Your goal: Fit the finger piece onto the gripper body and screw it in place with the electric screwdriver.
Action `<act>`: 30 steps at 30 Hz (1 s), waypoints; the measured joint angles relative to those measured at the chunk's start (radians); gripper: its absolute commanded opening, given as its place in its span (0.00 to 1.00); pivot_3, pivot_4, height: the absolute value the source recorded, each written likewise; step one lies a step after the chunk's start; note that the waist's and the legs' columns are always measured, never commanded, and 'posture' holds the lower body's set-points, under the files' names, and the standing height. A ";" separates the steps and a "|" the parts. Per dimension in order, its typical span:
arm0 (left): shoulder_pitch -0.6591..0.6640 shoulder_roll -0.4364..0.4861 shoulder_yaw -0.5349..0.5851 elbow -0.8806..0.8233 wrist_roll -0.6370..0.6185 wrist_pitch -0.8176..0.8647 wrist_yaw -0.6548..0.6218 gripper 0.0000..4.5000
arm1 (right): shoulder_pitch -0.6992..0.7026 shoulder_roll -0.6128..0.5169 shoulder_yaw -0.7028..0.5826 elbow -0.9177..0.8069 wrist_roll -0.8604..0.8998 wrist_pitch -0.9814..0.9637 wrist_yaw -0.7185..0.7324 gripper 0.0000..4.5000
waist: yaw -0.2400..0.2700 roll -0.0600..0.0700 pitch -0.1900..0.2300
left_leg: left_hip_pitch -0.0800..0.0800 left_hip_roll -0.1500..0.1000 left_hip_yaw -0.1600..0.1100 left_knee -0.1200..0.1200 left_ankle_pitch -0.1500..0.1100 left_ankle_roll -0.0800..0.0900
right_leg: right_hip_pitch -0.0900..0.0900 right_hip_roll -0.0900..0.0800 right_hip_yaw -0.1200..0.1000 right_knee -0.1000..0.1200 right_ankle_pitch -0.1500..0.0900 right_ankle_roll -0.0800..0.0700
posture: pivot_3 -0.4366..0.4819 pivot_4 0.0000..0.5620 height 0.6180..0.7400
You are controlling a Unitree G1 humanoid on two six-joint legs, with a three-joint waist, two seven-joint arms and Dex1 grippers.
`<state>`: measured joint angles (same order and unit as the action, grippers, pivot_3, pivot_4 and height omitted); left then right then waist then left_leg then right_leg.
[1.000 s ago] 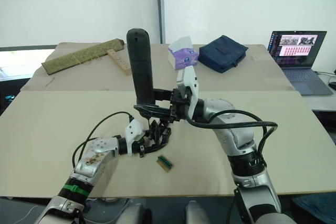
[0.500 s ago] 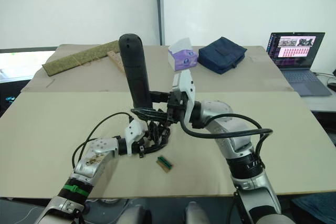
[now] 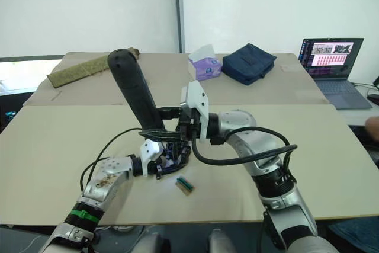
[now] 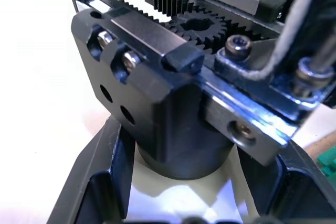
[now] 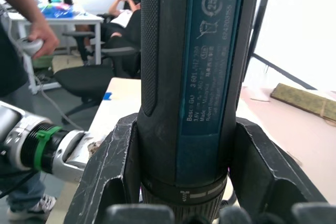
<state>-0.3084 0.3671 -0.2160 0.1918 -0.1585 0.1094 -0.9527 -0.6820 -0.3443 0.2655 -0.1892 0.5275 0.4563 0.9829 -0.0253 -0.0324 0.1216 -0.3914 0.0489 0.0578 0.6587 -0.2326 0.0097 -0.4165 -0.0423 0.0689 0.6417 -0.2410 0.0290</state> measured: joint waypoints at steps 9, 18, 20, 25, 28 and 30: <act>0.003 0.000 0.000 0.000 0.000 0.000 0.003 0.51 | 0.000 -0.001 -0.007 0.012 -0.001 0.000 0.003 0.43 | 0.000 0.000 -0.002 | 0.000 0.000 0.000 0.000 0.000 0.000 | 0.000 0.000 0.000 0.000 0.000 0.000 | 0.48 0.27 1.00; 0.004 0.000 0.001 -0.006 0.000 0.000 0.004 0.51 | -0.007 0.005 -0.069 0.049 0.046 0.018 0.021 0.43 | 0.000 0.000 -0.001 | -0.003 0.000 0.000 0.000 0.000 0.000 | -0.004 0.000 0.000 0.000 0.000 -0.001 | 0.48 0.27 1.00; 0.004 -0.002 0.001 -0.005 0.000 -0.001 0.005 0.51 | -0.014 0.004 -0.083 0.054 0.055 0.030 0.030 0.43 | 0.000 0.000 -0.001 | -0.005 0.000 0.000 0.000 0.000 0.000 | -0.005 0.000 0.000 0.000 0.000 0.000 | 0.48 0.27 1.00; -0.003 -0.015 0.001 0.000 0.000 -0.001 0.023 0.51 | -0.038 -0.007 -0.113 0.060 0.095 0.035 0.085 0.43 | 0.007 -0.001 0.004 | -0.008 0.000 -0.001 0.001 0.000 0.000 | -0.006 0.000 0.000 0.000 0.000 0.000 | 0.48 0.27 1.00; -0.007 -0.021 -0.001 0.004 0.000 -0.002 0.031 0.51 | -0.069 -0.012 -0.152 0.043 0.143 0.035 0.115 0.43 | 0.011 -0.001 0.005 | -0.008 0.000 -0.001 0.001 0.000 0.000 | -0.006 0.000 0.000 -0.001 0.001 0.001 | 0.48 0.27 1.00; -0.008 -0.023 -0.001 0.006 0.000 -0.003 0.032 0.51 | -0.073 -0.020 -0.165 0.021 0.166 0.036 0.131 0.43 | 0.012 -0.001 0.005 | -0.008 -0.001 -0.001 0.001 0.000 0.000 | -0.006 0.000 0.000 -0.001 0.001 0.001 | 0.48 0.27 1.00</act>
<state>-0.3160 0.3444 -0.2170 0.1979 -0.1588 0.1062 -0.9203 -0.7554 -0.3646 0.1005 -0.1677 0.6932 0.4926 1.1140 -0.0132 -0.0334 0.1265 -0.3991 0.0484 0.0567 0.6594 -0.2326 0.0098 -0.4221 -0.0428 0.0689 0.6402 -0.2404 0.0298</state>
